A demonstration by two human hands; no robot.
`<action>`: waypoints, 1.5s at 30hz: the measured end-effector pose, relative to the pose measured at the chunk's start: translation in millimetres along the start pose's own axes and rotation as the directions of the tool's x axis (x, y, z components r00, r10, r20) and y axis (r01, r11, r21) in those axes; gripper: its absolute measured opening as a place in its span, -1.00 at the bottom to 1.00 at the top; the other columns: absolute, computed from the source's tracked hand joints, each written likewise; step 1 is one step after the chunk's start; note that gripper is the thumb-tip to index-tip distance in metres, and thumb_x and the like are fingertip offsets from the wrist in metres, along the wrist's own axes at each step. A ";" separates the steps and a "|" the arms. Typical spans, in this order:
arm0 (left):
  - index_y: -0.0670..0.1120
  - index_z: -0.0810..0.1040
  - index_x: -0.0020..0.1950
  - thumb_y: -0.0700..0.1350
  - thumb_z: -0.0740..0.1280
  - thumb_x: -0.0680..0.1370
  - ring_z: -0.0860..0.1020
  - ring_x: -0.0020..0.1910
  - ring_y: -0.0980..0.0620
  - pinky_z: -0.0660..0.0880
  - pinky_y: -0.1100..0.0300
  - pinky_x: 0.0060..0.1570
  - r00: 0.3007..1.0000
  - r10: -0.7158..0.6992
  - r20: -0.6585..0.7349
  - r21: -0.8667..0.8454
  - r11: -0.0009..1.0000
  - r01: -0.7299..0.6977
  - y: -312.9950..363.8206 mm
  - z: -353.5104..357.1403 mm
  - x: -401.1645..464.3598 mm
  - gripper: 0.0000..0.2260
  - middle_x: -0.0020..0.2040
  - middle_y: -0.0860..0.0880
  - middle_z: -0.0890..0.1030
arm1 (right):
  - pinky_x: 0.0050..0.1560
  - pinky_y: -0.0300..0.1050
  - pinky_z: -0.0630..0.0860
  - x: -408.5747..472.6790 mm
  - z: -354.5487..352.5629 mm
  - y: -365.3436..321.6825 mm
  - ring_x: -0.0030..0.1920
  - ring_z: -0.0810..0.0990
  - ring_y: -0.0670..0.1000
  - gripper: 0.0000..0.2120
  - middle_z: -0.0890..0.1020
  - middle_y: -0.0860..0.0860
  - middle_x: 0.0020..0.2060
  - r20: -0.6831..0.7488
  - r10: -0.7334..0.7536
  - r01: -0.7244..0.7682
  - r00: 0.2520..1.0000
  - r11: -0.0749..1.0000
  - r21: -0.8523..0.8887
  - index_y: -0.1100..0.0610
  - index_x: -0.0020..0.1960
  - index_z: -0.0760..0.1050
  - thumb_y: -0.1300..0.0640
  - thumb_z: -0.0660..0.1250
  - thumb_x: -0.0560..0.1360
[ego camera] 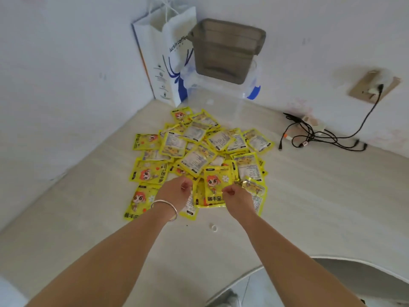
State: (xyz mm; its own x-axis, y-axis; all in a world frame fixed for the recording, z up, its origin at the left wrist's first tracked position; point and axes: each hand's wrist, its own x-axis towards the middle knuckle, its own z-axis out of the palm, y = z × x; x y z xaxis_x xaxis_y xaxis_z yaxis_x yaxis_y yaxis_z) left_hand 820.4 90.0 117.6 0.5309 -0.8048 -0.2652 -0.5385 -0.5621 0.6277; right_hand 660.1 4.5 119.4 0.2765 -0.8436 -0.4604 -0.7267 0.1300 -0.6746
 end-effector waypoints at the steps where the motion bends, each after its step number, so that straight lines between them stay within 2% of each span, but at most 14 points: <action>1: -0.01 0.58 0.05 -0.16 0.23 0.55 0.60 0.00 -0.03 0.54 0.07 0.06 0.999 -0.031 -0.010 -0.006 1.000 0.031 -8.5 -4.2 1.6 -0.83 0.01 -0.01 0.66 | -0.27 -0.19 0.41 4.2 6.7 -4.9 -0.17 0.50 0.00 -0.75 0.59 -0.02 -0.06 0.012 -0.005 0.005 1.000 1.000 -0.031 0.06 0.15 0.54 0.17 0.21 0.52; 5: -0.02 0.58 0.09 -0.16 0.22 0.53 0.57 0.09 -0.07 0.51 0.06 0.11 0.978 -0.194 -0.070 -0.031 0.981 0.192 -38.3 -14.5 5.4 -0.79 0.11 -0.04 0.62 | -0.08 -0.11 0.43 24.1 26.8 -13.6 0.05 0.53 0.08 -0.71 0.56 0.04 0.14 -0.010 -0.023 0.021 1.000 0.986 -0.163 0.05 0.22 0.47 0.12 0.27 0.50; 9: -0.01 0.48 0.24 -0.12 0.30 0.49 0.38 0.27 -0.12 0.45 0.02 0.15 0.910 -0.365 -0.199 0.072 0.920 0.385 -65.3 -21.0 4.4 -0.68 0.28 -0.09 0.41 | 0.18 0.05 0.40 37.8 37.1 -18.1 0.34 0.31 0.17 -0.54 0.35 0.12 0.32 -0.148 -0.012 -0.029 0.989 0.961 -0.275 0.05 0.36 0.32 0.18 0.29 0.48; 14: -0.08 0.33 0.34 0.03 0.37 0.45 0.33 0.29 -0.18 0.44 -0.02 0.14 0.811 -0.545 -0.212 0.134 0.806 0.577 -83.4 -26.7 3.2 -0.49 0.30 -0.15 0.32 | 0.29 0.07 0.34 45.5 44.3 -26.5 0.36 0.27 0.23 -0.22 0.23 0.17 0.38 -0.195 0.116 -0.167 0.974 0.947 -0.275 0.11 0.47 0.12 0.01 0.44 0.39; 17: -0.11 0.32 0.31 0.08 0.41 0.42 0.41 0.24 -0.20 0.46 -0.04 0.11 0.816 -0.550 -0.178 0.180 0.797 0.577 -86.0 -24.2 5.7 -0.44 0.25 -0.17 0.36 | 0.33 0.06 0.32 45.9 50.3 -22.0 0.34 0.31 0.25 -0.14 0.21 0.19 0.37 -0.206 0.121 -0.180 0.971 0.938 -0.295 0.10 0.50 0.08 0.01 0.48 0.36; 20: -0.12 0.36 0.23 0.06 0.44 0.40 0.52 0.16 -0.22 0.47 -0.01 0.09 0.780 -0.617 -0.101 0.041 0.781 0.623 -82.2 -23.7 9.9 -0.50 0.17 -0.18 0.50 | 0.32 0.06 0.34 43.6 52.7 -18.5 0.34 0.33 0.25 -0.03 0.18 0.22 0.38 -0.198 0.129 -0.176 0.972 0.954 -0.245 0.08 0.53 -0.02 0.06 0.52 0.34; 23: -0.08 0.50 -0.09 0.11 0.38 0.44 0.58 -0.03 -0.16 0.45 0.11 -0.08 0.816 -0.576 -0.048 0.018 0.817 0.577 -72.4 -24.7 11.3 -0.72 -0.06 -0.13 0.63 | 0.27 0.10 0.39 42.0 50.8 -18.8 0.34 0.37 0.26 0.03 0.16 0.25 0.40 -0.186 0.171 -0.198 0.968 0.970 -0.142 0.07 0.55 -0.11 0.12 0.53 0.34; 26: -0.02 0.55 -0.11 0.06 0.31 0.51 0.50 -0.26 -0.03 0.35 0.21 -0.18 0.874 -0.486 -0.015 -0.195 0.859 0.474 -57.8 -20.6 8.2 -0.83 -0.36 0.03 0.52 | 0.30 0.15 0.38 43.0 43.6 -18.7 0.38 0.34 0.28 0.00 0.16 0.25 0.44 -0.179 0.217 -0.228 0.960 0.973 -0.044 0.06 0.56 -0.10 0.17 0.52 0.37; 29: -0.02 0.61 0.01 0.01 0.31 0.52 0.49 -0.20 -0.04 0.36 0.21 -0.13 0.905 -0.425 -0.002 -0.332 0.854 0.400 -43.8 -12.7 8.1 -0.83 -0.21 -0.03 0.55 | 0.23 0.12 0.43 42.4 35.0 -13.7 0.35 0.41 0.24 -0.10 0.36 0.20 0.40 -0.180 0.194 -0.198 0.964 0.980 -0.005 0.09 0.54 0.02 0.19 0.50 0.38; 32: -0.07 0.54 -0.21 -0.01 0.32 0.51 0.47 -0.21 -0.09 0.37 0.19 -0.14 0.903 -0.429 0.001 -0.334 0.851 0.405 -33.8 -7.3 11.6 -0.83 -0.24 -0.06 0.51 | 0.10 0.12 0.52 39.5 30.2 -8.6 0.19 0.54 0.25 -0.34 0.55 0.19 0.21 -0.180 0.116 -0.121 0.977 0.993 -0.017 0.17 0.38 0.22 0.13 0.47 0.40; 35: -0.11 0.49 -0.25 -0.04 0.31 0.53 0.51 -0.14 -0.17 0.39 0.14 -0.12 0.911 -0.411 -0.032 -0.293 0.875 0.385 -24.8 -6.9 13.1 -0.80 -0.22 -0.07 0.52 | -0.01 0.04 0.50 36.5 27.5 -5.7 0.03 0.55 0.17 -0.53 0.57 0.08 -0.04 0.057 -0.039 0.049 0.998 0.983 -0.175 0.16 0.23 0.32 -0.03 0.40 0.45; 37: -0.21 0.56 -0.04 -0.04 0.30 0.53 0.52 0.04 -0.22 0.41 0.07 0.01 0.911 -0.396 -0.114 -0.255 0.898 0.359 -24.4 -7.8 14.1 -0.77 0.03 -0.17 0.55 | 0.04 0.02 0.46 34.3 25.4 -4.0 0.04 0.49 0.12 -0.62 0.51 0.05 -0.06 0.280 -0.095 0.204 0.955 0.899 -0.389 0.12 0.12 0.36 -0.11 0.34 0.48; 40: -0.24 0.55 0.03 -0.02 0.31 0.52 0.50 0.11 -0.23 0.40 0.02 0.13 0.892 -0.414 -0.180 -0.281 0.891 0.356 -26.5 -9.7 17.3 -0.72 0.14 -0.21 0.53 | 0.33 0.02 0.35 36.1 25.3 3.2 0.34 0.29 0.12 -0.46 0.40 0.07 0.28 0.427 -0.202 0.452 0.881 0.624 -0.638 0.13 0.34 0.32 -0.17 0.28 0.49; 45: -0.15 0.53 -0.15 0.03 0.32 0.50 0.46 -0.20 -0.10 0.38 0.15 -0.24 0.884 -0.464 0.061 -0.260 0.847 0.463 -24.5 -5.7 15.9 -0.76 -0.27 -0.08 0.49 | 0.36 -0.02 0.27 37.1 22.1 0.3 0.40 0.21 0.09 -0.38 0.26 0.05 0.39 0.482 -0.310 0.573 0.819 0.448 -0.686 0.12 0.39 0.28 -0.19 0.29 0.47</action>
State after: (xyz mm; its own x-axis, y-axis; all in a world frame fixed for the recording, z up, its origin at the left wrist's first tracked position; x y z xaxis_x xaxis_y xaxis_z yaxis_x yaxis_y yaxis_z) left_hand 845.7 92.0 102.1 0.6793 -0.4620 -0.5702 -0.0404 -0.7993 0.5996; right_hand 684.0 -15.2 89.4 0.7551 -0.4801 -0.4465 -0.5985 -0.7827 -0.1705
